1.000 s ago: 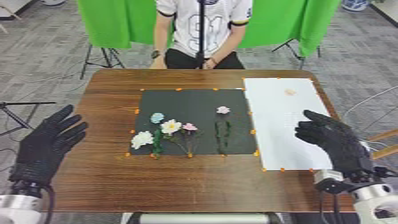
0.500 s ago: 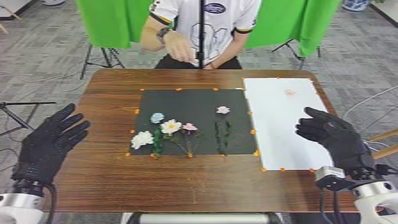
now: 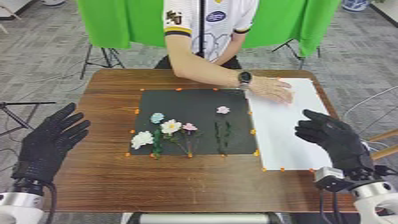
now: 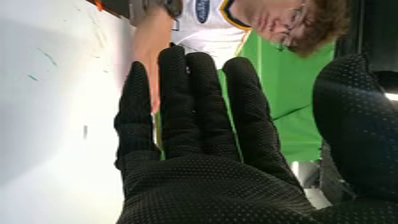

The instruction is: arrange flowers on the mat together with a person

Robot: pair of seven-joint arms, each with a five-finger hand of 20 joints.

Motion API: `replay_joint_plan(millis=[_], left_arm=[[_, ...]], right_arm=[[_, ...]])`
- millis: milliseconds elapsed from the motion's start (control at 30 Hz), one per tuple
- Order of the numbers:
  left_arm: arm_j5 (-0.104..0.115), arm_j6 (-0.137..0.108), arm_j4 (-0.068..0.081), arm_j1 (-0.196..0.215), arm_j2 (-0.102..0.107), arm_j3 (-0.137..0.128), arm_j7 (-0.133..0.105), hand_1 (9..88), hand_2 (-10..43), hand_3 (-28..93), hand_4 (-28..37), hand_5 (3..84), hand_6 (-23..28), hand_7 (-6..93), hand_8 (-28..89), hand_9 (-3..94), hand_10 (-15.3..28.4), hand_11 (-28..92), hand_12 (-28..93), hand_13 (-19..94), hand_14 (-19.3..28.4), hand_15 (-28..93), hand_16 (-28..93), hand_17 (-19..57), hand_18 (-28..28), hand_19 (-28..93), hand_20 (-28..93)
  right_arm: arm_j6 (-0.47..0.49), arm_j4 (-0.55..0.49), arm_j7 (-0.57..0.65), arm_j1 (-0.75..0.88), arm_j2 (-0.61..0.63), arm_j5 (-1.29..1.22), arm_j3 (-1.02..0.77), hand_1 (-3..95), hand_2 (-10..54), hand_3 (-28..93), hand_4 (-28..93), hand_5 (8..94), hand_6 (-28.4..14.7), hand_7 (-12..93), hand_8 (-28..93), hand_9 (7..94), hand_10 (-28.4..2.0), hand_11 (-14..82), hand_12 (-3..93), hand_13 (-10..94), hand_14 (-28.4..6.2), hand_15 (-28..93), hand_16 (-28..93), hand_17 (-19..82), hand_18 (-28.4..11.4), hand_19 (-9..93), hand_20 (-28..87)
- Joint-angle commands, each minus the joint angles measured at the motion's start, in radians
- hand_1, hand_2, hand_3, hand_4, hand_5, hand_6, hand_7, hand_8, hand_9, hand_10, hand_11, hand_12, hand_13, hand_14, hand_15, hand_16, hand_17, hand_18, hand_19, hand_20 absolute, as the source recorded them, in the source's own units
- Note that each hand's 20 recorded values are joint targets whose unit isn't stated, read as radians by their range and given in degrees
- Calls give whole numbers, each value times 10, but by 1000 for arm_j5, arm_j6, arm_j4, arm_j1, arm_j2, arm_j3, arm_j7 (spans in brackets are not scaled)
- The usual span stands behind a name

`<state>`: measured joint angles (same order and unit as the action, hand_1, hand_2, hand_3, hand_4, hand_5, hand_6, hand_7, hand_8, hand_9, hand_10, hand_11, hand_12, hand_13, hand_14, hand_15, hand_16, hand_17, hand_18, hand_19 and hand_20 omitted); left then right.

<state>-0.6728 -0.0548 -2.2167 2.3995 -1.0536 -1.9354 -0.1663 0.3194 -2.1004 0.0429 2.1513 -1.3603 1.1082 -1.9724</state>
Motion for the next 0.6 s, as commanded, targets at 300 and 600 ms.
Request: replay_joint_plan(millis=[300,600], left_arm=[[-2,2,1,21,-5,-8,17,244,-5,703,-263,336,44,150,-77,294,127,178,196,236,154,277,37,-81,229,448,119],[-1,5,9,-2,7,-3,23,244,-5,703,-264,335,44,150,-77,294,128,178,196,236,154,278,36,-81,229,447,120]], right_arm=[[1,5,9,-2,-27,8,28,213,12,859,-223,452,-41,181,-96,459,-148,175,260,378,-122,296,281,113,-202,488,325],[6,11,11,-15,-25,13,51,214,10,859,-223,451,-41,183,-97,459,-148,173,260,378,-123,297,281,112,-202,490,325]])
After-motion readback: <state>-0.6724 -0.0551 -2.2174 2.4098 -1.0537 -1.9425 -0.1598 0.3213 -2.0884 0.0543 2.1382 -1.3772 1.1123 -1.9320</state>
